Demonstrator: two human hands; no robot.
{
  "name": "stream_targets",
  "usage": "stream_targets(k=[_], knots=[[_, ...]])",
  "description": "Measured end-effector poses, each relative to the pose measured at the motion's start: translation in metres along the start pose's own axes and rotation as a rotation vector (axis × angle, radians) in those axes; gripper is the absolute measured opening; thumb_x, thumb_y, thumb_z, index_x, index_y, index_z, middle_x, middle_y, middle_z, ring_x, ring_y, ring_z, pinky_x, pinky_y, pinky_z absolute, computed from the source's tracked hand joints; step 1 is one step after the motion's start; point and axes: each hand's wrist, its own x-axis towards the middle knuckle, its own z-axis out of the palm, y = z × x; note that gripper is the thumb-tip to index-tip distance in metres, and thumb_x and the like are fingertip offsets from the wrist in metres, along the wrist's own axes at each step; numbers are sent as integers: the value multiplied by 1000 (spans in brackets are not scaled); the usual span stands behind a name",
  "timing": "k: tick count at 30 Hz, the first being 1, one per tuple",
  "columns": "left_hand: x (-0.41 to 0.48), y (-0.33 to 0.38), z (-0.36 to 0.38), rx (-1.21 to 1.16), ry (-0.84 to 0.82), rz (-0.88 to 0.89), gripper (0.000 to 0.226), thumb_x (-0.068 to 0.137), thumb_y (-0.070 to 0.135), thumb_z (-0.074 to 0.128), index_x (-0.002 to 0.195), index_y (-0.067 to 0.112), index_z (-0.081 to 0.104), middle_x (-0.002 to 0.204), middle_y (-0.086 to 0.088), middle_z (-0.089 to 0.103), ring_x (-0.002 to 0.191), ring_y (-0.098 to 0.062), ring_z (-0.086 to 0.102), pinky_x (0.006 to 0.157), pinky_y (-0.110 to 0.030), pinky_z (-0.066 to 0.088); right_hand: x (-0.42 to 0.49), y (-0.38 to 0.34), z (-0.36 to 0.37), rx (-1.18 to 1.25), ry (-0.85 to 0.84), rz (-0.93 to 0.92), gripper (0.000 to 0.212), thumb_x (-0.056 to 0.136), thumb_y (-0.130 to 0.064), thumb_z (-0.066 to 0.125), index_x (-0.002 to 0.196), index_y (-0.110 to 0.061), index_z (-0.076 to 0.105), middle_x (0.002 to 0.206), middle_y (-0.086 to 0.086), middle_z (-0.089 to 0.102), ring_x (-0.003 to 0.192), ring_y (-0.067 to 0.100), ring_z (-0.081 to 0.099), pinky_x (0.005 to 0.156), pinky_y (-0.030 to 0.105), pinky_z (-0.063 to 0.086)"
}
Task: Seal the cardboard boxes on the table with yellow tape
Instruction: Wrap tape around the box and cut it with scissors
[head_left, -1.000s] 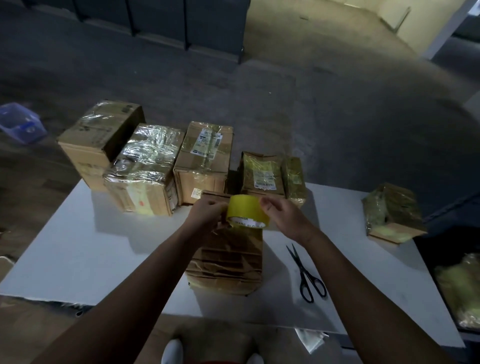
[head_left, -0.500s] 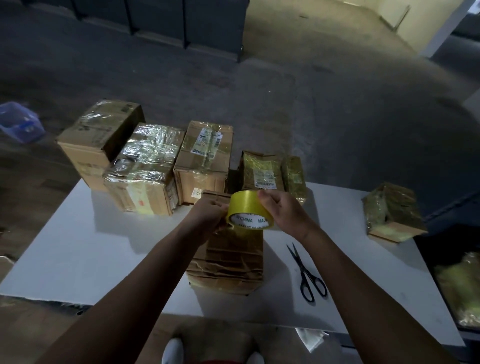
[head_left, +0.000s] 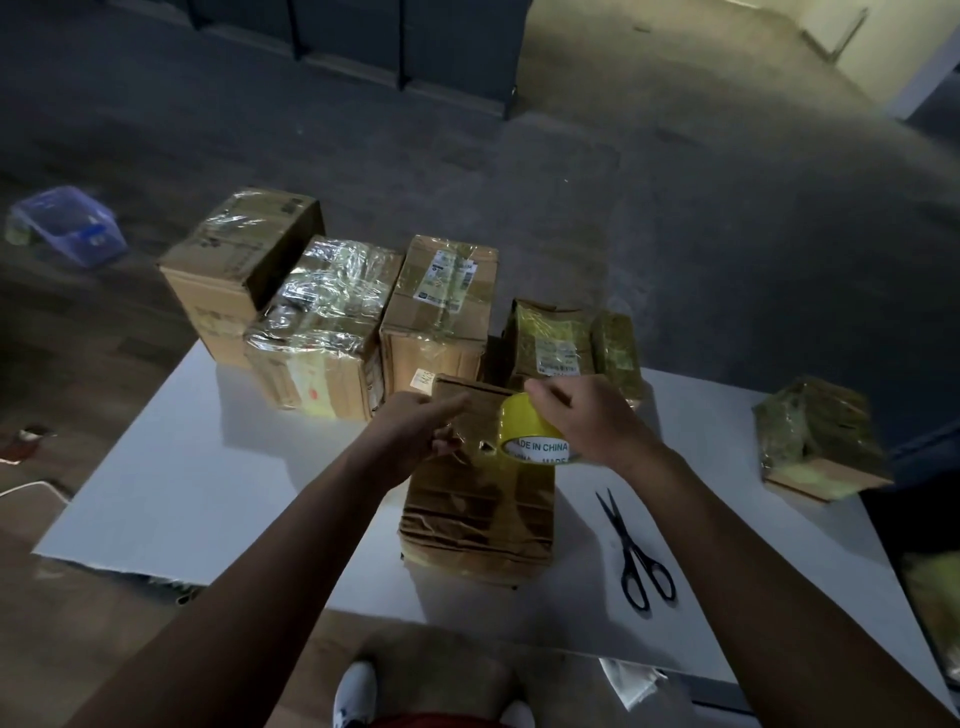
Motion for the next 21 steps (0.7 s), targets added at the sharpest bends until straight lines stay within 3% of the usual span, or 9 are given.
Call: stream_targets(k=[5, 10, 17, 21], knots=[[3, -5, -7, 211, 156, 73, 17, 91, 11, 63, 88, -6, 63, 75, -11, 58, 63, -15, 60, 49, -18, 50, 7, -17, 7, -61, -9, -24, 53, 99, -28, 49, 55, 1, 47, 46, 6, 34, 39, 13, 28, 45, 28, 24], [2, -4, -28, 130, 208, 51, 16, 91, 7, 62, 77, -1, 62, 73, -11, 56, 65, -16, 56, 55, -23, 51, 13, -23, 14, -261, -77, -39, 54, 98, -33, 47, 49, -11, 41, 44, 2, 33, 40, 17, 31, 47, 29, 30], [14, -23, -47, 35, 224, -27, 20, 92, 10, 63, 99, -9, 61, 74, -10, 51, 65, -16, 51, 57, -21, 50, 26, -46, 28, -359, -158, 92, 52, 98, -34, 43, 50, -13, 36, 47, 0, 26, 41, 17, 26, 47, 28, 25], [20, -31, -56, -13, 192, -43, 30, 89, 21, 68, 75, -3, 56, 67, -10, 47, 57, -15, 47, 44, -15, 44, 33, -59, 35, -422, -173, 105, 49, 97, -31, 42, 52, -12, 38, 49, 1, 30, 43, 17, 29, 47, 27, 24]])
